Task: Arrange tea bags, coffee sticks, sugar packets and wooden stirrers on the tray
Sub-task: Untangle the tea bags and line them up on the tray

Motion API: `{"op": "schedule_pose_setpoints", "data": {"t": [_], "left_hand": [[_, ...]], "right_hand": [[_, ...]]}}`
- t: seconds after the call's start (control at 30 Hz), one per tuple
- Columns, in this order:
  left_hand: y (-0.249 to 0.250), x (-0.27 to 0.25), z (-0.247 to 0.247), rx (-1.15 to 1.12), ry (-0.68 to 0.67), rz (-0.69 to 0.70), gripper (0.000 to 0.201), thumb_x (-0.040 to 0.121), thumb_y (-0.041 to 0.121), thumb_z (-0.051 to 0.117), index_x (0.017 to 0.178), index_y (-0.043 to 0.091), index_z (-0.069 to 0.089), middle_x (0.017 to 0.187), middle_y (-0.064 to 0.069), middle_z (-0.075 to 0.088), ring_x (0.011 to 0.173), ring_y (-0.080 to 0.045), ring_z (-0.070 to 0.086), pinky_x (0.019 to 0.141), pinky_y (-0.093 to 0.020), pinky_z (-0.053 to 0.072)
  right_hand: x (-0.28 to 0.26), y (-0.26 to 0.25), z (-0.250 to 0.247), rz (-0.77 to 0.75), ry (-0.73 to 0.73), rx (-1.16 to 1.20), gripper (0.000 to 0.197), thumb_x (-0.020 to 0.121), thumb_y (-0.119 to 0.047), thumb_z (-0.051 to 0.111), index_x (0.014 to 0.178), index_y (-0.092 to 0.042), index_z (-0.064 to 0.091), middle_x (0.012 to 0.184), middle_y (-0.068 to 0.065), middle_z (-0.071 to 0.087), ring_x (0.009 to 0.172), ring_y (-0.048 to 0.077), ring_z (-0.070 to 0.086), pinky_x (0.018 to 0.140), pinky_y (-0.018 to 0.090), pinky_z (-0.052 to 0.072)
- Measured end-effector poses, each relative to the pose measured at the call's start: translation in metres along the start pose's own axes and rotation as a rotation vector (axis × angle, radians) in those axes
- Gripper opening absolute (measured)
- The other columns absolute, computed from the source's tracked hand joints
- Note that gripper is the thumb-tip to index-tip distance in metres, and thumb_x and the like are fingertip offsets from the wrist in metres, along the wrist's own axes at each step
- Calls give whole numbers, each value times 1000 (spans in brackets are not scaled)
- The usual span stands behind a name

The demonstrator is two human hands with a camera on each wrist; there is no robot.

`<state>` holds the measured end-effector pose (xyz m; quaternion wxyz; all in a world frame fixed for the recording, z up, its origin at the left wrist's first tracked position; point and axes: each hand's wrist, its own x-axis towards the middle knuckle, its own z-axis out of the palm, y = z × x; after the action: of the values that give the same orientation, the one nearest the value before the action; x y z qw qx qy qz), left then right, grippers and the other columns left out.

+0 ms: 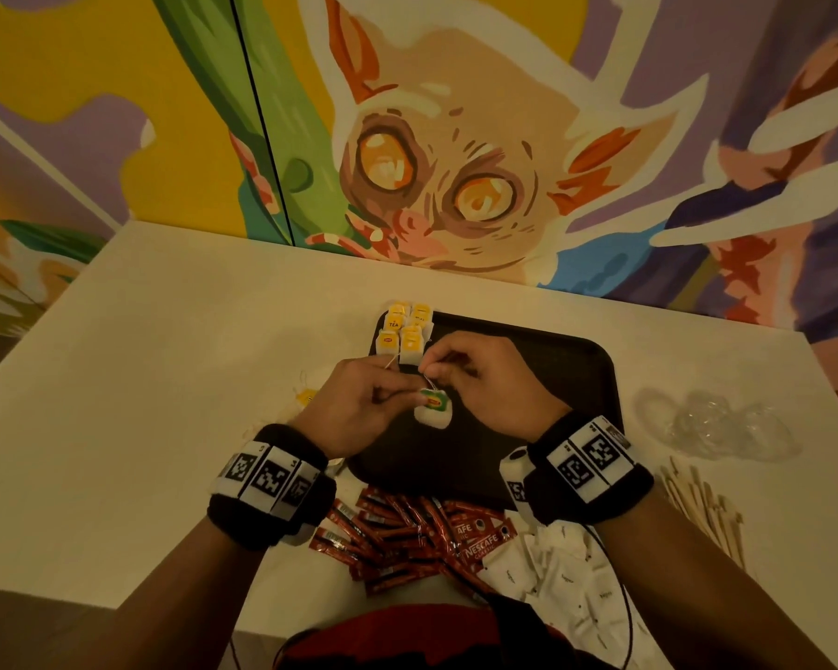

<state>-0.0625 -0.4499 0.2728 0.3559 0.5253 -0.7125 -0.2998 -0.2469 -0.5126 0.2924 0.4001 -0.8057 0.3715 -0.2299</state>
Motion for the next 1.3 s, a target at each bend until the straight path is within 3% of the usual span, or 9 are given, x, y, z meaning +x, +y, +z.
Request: {"op": "schedule_pose_setpoints", "data": {"t": [0.17, 0.27, 0.4, 0.5, 0.7, 0.83, 1.0, 1.1, 1.3], "left_hand": [[2, 5, 1, -167, 152, -144, 16, 85, 16, 70, 99, 11, 76, 58, 9, 50, 61, -3, 49, 71, -17, 47], [-2, 7, 4, -231, 261, -268, 5, 84, 14, 73, 82, 10, 74, 54, 12, 49, 63, -7, 54, 81, -26, 55], [-6, 7, 10, -255, 329, -373, 8, 83, 16, 73, 84, 8, 75, 60, 0, 53, 59, -4, 48, 62, -13, 46], [-11, 7, 13, -233, 380, -418, 12, 83, 18, 74, 86, 6, 75, 53, 14, 52, 50, 0, 46, 51, -7, 36], [-16, 6, 12, -226, 343, -417, 11, 85, 19, 72, 85, 9, 75, 45, 17, 44, 45, 0, 42, 50, -9, 36], [-15, 8, 8, -253, 332, -386, 8, 86, 20, 70, 91, 15, 74, 55, 8, 43, 49, 0, 43, 54, -8, 37], [-21, 9, 6, -251, 322, -352, 8, 86, 17, 71, 93, 18, 75, 50, 17, 47, 53, 1, 46, 58, -7, 38], [-22, 11, 7, -226, 331, -334, 8, 86, 15, 70, 91, 16, 76, 54, 13, 47, 55, -2, 46, 59, -8, 38], [-36, 10, 14, -158, 360, -423, 6, 87, 21, 69, 87, 20, 75, 59, 3, 49, 55, -3, 44, 56, -11, 37]], "right_hand": [[5, 24, 11, 141, -37, 198, 18, 92, -2, 62, 106, -9, 71, 102, 2, 72, 97, 15, 68, 89, 29, 55], [4, 29, 20, 182, -70, 269, 21, 95, -1, 58, 107, -13, 71, 99, 0, 72, 82, 13, 69, 71, 27, 57], [3, 29, 28, 248, -86, 374, 23, 97, -2, 54, 109, -14, 70, 97, 4, 71, 76, 15, 63, 65, 24, 54], [2, 25, 32, 331, -92, 490, 21, 100, -7, 50, 110, -6, 69, 96, 6, 69, 75, 9, 61, 65, 23, 53], [3, 22, 35, 370, -53, 548, 28, 99, -32, 52, 101, -11, 71, 100, 13, 70, 75, 13, 61, 63, 24, 52], [6, 34, 39, 311, -19, 405, 21, 98, -22, 56, 104, -7, 69, 99, 16, 70, 73, 17, 62, 60, 22, 53], [6, 41, 43, 260, -39, 374, 14, 97, -19, 59, 100, -12, 70, 97, 10, 70, 70, 8, 62, 59, 21, 51], [7, 47, 45, 256, -34, 308, 15, 95, -25, 62, 101, -14, 72, 96, 4, 72, 74, 4, 63, 63, 19, 49], [17, 66, 54, 341, 6, 213, 17, 91, -28, 68, 102, -18, 75, 97, -12, 71, 94, 7, 66, 89, 30, 53]]}}
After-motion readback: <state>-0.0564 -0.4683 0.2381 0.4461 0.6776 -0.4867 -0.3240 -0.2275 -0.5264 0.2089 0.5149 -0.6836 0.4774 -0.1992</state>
